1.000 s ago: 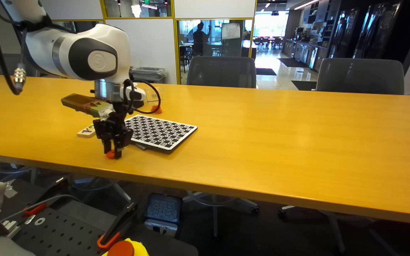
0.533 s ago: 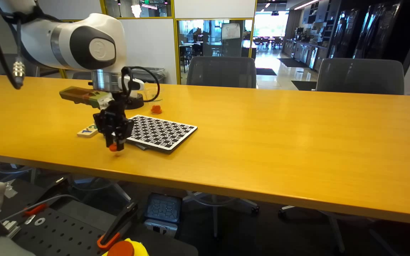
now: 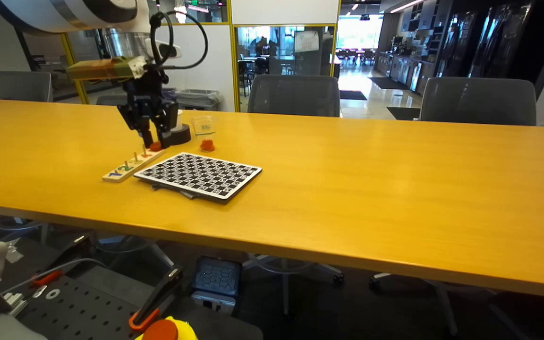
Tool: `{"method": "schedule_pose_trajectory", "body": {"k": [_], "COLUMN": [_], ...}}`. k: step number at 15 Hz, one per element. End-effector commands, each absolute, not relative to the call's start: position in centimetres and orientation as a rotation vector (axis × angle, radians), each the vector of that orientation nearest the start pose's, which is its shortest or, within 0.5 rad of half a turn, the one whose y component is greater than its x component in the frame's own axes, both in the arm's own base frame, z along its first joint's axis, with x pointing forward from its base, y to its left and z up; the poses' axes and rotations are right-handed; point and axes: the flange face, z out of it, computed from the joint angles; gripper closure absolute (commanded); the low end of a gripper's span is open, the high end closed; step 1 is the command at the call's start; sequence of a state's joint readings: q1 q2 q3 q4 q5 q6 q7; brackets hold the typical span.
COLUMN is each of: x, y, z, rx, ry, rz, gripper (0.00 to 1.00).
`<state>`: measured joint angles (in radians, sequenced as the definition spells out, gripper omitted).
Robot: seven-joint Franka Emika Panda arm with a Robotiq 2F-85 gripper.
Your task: Pick up all the orange objects from the checkers board and the table, and put them in two cups
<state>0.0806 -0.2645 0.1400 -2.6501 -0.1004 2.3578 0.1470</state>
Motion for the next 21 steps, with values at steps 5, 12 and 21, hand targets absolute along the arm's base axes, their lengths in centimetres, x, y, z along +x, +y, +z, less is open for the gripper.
{"method": "schedule_pose_trajectory", "body": {"k": [5,12,21], "x": [48.5,58.4,65.4], "y": [12.9,14.1,15.2], "z": [38.3,37.5,34.5], "rx": [-3.261,-3.190,-3.090], "ry": [-0.495,-0.633,-0.757], "rz": [-0.244,-0.337,-0.322], "gripper": [0.79,0.79,0.79]}}
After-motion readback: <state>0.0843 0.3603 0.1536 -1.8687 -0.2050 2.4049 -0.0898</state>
